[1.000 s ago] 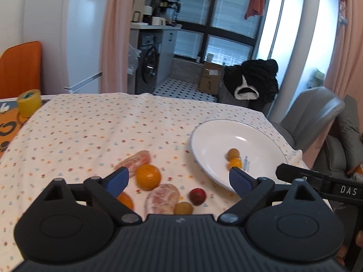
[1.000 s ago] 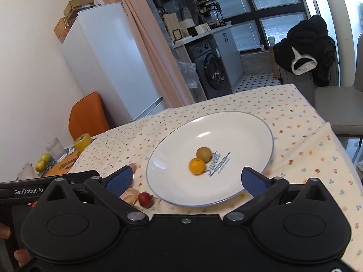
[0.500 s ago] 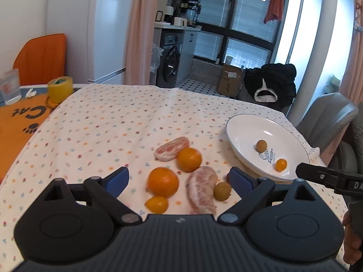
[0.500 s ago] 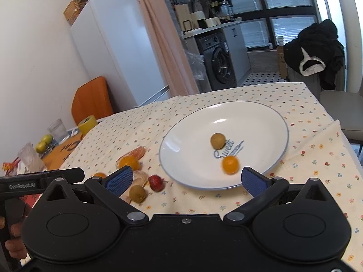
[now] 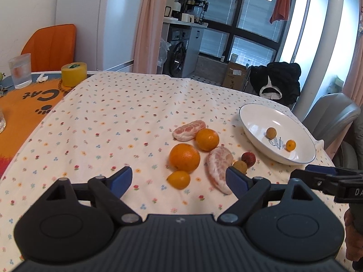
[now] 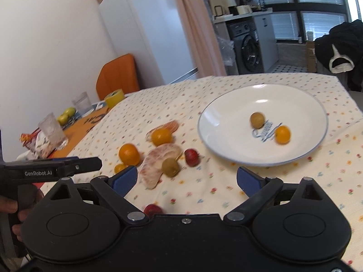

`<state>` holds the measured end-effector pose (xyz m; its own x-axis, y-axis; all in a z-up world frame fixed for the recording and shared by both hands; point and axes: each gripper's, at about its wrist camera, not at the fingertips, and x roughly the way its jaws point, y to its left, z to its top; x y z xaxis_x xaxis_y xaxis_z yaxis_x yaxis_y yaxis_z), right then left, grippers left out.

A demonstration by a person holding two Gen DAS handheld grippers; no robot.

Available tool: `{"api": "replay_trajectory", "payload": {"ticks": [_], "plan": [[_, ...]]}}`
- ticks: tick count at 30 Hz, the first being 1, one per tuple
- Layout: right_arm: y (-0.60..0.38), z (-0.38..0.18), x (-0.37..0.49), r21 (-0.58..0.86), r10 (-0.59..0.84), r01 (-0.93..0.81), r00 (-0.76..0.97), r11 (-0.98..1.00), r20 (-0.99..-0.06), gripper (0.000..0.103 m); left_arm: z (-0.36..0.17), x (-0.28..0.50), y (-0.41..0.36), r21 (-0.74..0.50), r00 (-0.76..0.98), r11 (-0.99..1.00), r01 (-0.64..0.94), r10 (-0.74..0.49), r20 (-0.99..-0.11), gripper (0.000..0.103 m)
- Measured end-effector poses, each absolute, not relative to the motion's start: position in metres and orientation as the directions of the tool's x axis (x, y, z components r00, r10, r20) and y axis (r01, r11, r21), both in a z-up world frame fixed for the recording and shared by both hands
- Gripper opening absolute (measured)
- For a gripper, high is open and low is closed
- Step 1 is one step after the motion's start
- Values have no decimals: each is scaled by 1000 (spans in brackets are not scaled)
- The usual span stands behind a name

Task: Organize fruits
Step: 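Grasp a red cherry with the right tool while the left grasps a kumquat, then place the cherry with the right tool while the left places the kumquat on the plate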

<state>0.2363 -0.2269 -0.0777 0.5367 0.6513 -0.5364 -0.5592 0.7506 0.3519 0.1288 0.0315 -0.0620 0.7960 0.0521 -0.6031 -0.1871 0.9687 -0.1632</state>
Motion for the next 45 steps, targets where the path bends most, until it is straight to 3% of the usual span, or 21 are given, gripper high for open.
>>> {"api": "replay_trajectory", "payload": {"ticks": [15,17,18,19,20,29,35,40,42,44,45], "plan": [[-194,-94,223,333,665,-618,440,712,-604,69,-79,117,49,-195,774,958,-210,41,-631,80],[-188,-98,222,328,664,-628,423,706,-617,61,-81,117,51,-200,772,957,-211,38,-635,80],[-185,-100,222,328,664,-632,413,702,-624,49,-81,118,53,-203,770,956,-212,36,-637,80],[-181,-103,223,329,660,-633,400,701,-636,30,-82,118,54,-210,769,954,-212,30,-639,80],[-180,-104,223,327,659,-634,398,700,-638,24,-82,119,55,-220,768,953,-209,21,-640,80],[-178,-97,229,331,665,-637,398,696,-632,22,-83,133,51,-230,772,956,-180,-7,-635,80],[-183,-93,235,329,663,-629,417,705,-622,22,-87,146,47,-228,765,960,-163,-23,-643,63],[-190,-88,241,320,653,-618,440,718,-616,22,-91,158,44,-226,760,960,-164,-23,-649,59],[-194,-86,244,319,649,-610,450,725,-614,22,-93,164,43,-222,753,961,-167,-21,-658,51],[-198,-85,247,319,644,-601,459,733,-612,22,-98,170,42,-224,733,960,-167,-31,-680,32],[-200,-85,248,319,642,-598,464,735,-610,22,-100,173,42,-224,725,960,-165,-36,-688,28]]}}
